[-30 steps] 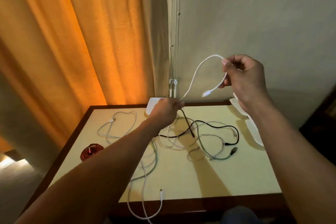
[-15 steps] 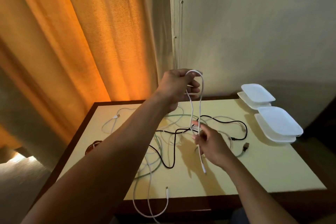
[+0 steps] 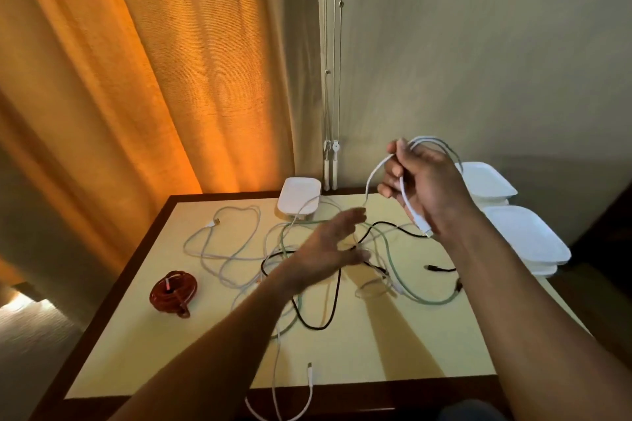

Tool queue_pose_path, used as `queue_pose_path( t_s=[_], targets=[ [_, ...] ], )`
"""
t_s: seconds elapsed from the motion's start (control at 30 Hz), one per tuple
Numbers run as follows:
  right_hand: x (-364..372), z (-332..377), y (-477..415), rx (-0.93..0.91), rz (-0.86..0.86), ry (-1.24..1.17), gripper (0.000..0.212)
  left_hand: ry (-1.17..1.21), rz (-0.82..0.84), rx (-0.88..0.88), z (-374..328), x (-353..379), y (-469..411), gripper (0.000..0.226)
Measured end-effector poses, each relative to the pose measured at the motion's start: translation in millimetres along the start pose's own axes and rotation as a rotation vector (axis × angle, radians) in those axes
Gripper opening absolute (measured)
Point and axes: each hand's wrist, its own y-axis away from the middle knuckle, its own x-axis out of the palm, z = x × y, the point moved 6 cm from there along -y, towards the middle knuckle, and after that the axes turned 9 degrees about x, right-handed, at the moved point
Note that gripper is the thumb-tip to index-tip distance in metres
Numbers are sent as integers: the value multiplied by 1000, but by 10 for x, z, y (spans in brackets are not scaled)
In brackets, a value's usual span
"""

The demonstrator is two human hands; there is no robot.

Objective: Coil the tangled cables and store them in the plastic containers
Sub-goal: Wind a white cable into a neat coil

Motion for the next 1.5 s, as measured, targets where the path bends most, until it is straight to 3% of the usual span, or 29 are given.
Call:
queue_pose_path(
  t_s=[0.13,0.3,0.4,0.47,0.5,0.6,0.67,0.77,0.83,0.9,0.97,1.07,1.13,1.2,1.3,1.37,1.43,1.5],
  targets=[
    [135,84,6,33,156,-159,28,-172,-102,67,82,240,-114,48],
    [183,514,131,-64,325,-351,34,-395,-271,96,210,20,-110,17],
    [157,808,183,-120,380,-428,34,-249,-643,132,49,-351,20,11],
    [159,893,168,-132,396,-437,33,-89,-859,129,-31,-611,123,24],
    [166,877,143,-124,392,-435,33,-10,-878,119,-32,-691,150,33],
    [215,675,57,-69,373,-453,35,1,-645,76,99,-663,148,46],
    [246,512,6,-22,378,-515,35,-95,-503,53,305,-512,179,32],
    [261,326,-64,47,410,-664,36,-51,-470,-10,594,-405,249,14],
    [224,221,-163,72,378,-698,36,39,-464,-24,658,-372,295,35],
    [114,76,-324,86,253,-569,33,70,-520,-39,637,-412,334,48],
    [-105,-195,-494,120,50,-226,26,55,-609,-53,587,-507,360,49],
    [-503,-766,-601,287,-238,627,35,293,-702,-78,658,-611,350,40],
    [-639,-1112,-544,448,-238,1244,42,427,-712,-117,683,-621,358,31],
    [-718,-1325,-469,524,-203,1666,45,372,-657,-154,712,-607,338,30],
    [-744,-1304,-374,336,-393,1752,38,228,-485,-121,595,-597,336,31],
    [-598,-1219,-280,-65,-422,1582,29,131,-359,-72,453,-577,353,26],
    [-323,-1229,-131,-384,-209,1344,46,101,-285,-46,330,-533,372,23],
    [-109,-1293,-51,-534,4,1216,55,90,-240,-39,238,-492,378,23]
  ],
)
